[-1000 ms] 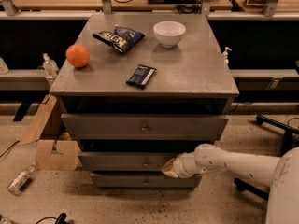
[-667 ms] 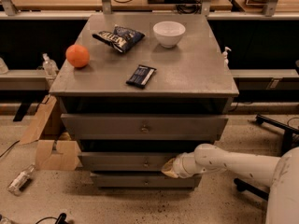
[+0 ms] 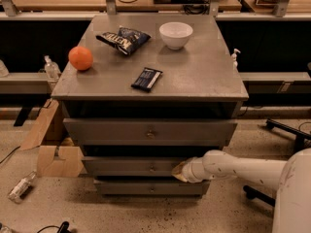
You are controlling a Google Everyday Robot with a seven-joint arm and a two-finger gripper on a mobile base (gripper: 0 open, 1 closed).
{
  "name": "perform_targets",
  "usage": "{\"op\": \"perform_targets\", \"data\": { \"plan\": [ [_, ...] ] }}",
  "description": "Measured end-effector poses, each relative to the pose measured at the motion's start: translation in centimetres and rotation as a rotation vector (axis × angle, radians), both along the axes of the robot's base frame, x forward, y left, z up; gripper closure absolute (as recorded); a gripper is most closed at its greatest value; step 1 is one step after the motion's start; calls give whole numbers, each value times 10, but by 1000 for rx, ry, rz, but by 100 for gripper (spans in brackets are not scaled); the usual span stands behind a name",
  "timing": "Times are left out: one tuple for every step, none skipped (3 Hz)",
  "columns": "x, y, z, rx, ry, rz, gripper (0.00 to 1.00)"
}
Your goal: Close middle drawer
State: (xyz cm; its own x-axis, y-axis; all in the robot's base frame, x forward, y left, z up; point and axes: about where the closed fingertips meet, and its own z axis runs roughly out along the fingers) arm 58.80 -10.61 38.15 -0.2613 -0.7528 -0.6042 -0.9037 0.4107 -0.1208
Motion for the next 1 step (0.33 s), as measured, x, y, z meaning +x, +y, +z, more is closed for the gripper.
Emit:
{"op": "perform_targets", "data": {
  "plan": [
    [0,0,0,0,0,0,100]
  ]
}}
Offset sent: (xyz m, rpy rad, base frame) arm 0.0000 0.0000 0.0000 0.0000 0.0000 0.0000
